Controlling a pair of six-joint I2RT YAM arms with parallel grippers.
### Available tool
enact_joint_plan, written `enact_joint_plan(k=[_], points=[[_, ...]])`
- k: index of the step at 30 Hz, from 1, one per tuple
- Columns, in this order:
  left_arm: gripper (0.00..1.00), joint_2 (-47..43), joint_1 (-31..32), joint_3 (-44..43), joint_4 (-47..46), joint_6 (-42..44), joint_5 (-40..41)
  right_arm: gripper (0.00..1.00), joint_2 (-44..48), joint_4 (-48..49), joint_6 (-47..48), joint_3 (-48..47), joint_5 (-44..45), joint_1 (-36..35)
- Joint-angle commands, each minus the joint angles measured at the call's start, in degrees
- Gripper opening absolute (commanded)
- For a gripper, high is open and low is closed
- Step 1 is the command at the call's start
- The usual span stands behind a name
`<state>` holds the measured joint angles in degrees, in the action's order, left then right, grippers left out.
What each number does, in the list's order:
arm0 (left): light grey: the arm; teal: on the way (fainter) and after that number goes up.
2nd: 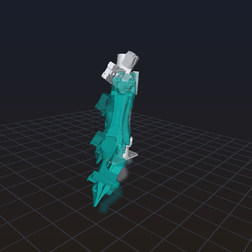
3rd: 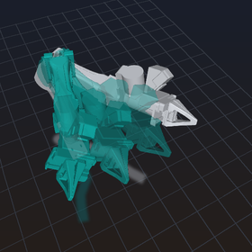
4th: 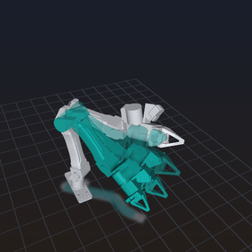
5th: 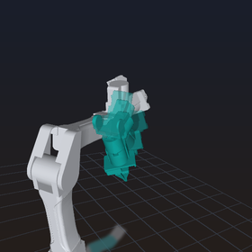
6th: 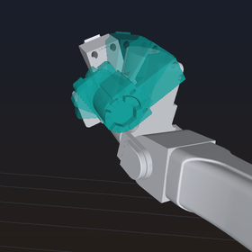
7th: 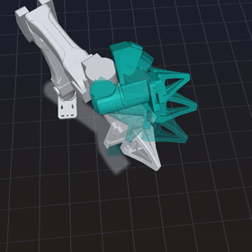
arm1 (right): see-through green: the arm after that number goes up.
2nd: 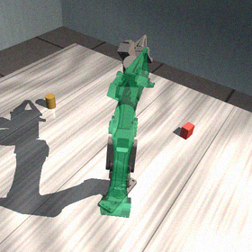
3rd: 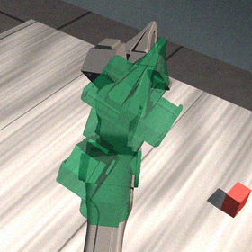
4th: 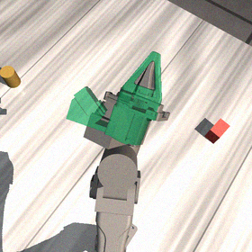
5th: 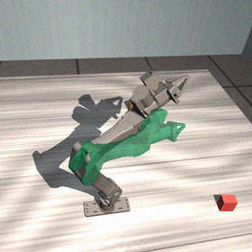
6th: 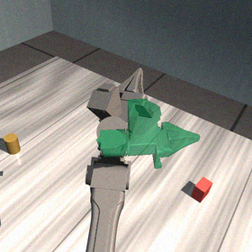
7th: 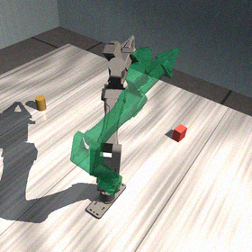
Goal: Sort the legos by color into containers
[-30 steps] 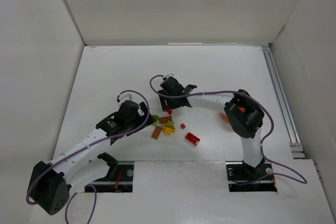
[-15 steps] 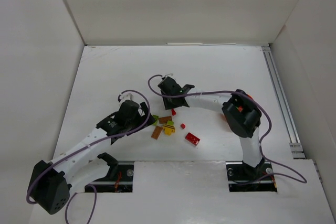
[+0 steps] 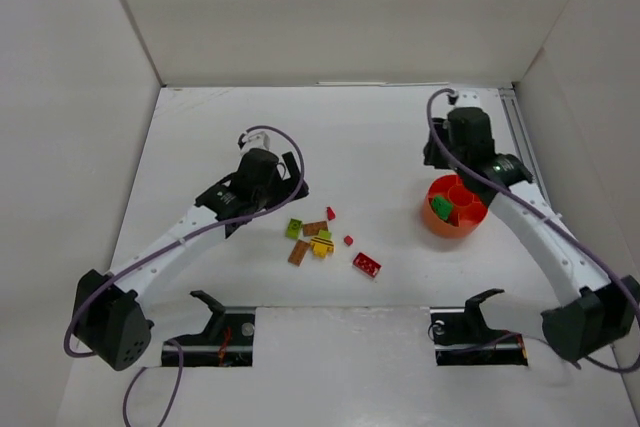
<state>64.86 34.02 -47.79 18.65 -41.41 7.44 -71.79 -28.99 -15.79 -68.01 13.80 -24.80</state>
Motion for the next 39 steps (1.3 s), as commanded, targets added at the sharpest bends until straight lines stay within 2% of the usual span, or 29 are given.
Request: enact_joint_plan(k=[1, 5, 7, 11, 15, 20, 30, 39], points=[[1.00, 1.84, -0.09, -5.29, -2.83, 5.02, 1.43, 0.14, 6.20, -12.39, -0.20, 4.72, 3.25, 6.67], [1.00, 4.30, -0.62, -6.70, -3.54, 6.60, 0.03, 0.16, 13.42, -16.35, -0.82, 10.08, 3.17, 17.57], [1.00, 4.92, -0.62, -6.70, -3.54, 6.60, -0.49, 0.16, 15.00, -17.50, -0.82, 12.62, -0.43, 23.79], [1.00, 5.98, -1.94, -5.13, -3.54, 6.60, -2.69, 0.16, 16.33, -18.03, -0.04, 16.75, -3.95, 29.54], [1.00, 6.51, -3.26, -3.54, -3.54, 6.60, -3.75, 0.16, 16.33, -17.50, 0.59, 16.77, -6.60, 29.54], [1.00, 6.51, -3.26, -3.01, -3.54, 6.08, -3.75, 0.21, 16.33, -16.97, 1.73, 17.29, -8.35, 29.54], [1.00, 4.84, -3.26, -1.87, -3.01, 5.55, -3.75, 0.43, 16.24, -15.84, 2.26, 17.29, -10.19, 29.54], [1.00, 3.26, -3.26, 1.03, -4.06, 5.02, -7.26, 0.55, 17.29, -14.69, 3.49, 18.43, -12.84, 29.54]])
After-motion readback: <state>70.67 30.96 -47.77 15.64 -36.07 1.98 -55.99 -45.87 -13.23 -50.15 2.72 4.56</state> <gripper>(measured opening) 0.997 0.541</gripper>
